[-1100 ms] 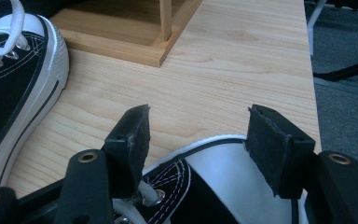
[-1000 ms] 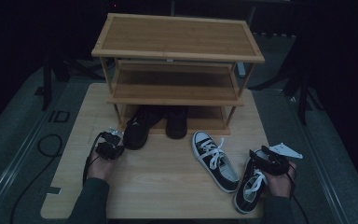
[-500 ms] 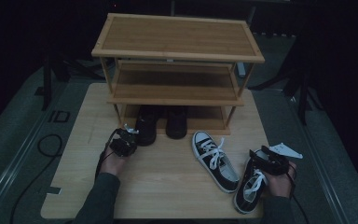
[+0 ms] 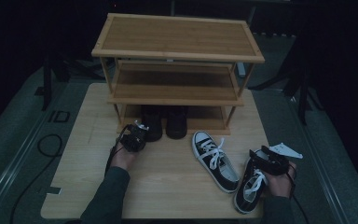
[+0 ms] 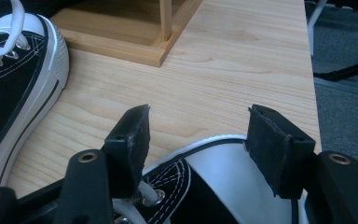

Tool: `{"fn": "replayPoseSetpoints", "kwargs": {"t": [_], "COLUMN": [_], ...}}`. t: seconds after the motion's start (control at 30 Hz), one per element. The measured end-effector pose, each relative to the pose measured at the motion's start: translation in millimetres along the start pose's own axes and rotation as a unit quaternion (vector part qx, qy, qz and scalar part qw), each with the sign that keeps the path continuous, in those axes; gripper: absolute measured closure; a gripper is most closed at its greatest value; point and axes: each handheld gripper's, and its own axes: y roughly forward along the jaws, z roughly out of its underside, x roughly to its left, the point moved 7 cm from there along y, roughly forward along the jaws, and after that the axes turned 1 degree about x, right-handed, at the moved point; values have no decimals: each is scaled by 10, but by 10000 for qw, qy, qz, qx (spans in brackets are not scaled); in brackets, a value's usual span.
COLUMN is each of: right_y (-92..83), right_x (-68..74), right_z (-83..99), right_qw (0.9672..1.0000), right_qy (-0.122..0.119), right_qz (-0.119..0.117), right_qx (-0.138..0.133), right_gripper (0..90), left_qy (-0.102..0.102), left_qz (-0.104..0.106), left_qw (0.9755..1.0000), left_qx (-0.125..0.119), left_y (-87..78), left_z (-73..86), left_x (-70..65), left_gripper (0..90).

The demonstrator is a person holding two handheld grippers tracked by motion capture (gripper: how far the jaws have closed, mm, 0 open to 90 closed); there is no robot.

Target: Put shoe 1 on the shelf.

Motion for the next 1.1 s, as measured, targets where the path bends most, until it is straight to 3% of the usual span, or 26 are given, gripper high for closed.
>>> {"fn": "replayPoseSetpoints", "kwargs": {"t": [0.5,1.1], "right_y": [-1,2], "right_x": [1,-2], "right_z": [0,0], "right_qw": [10000,10000], "right_qy": [6,11], "right_qz": [-3,-6], "right_qx": [-2,-8], "right_gripper": [395,395], "left_qy": [-45,-87], "left_qz": [30,64], "left_qw": [10000,9996], "left_qx": [8,-247], "left_y": [94,-25], "left_z": [-105,75], "left_x": [-24,37], "left_gripper": [894,708]}}
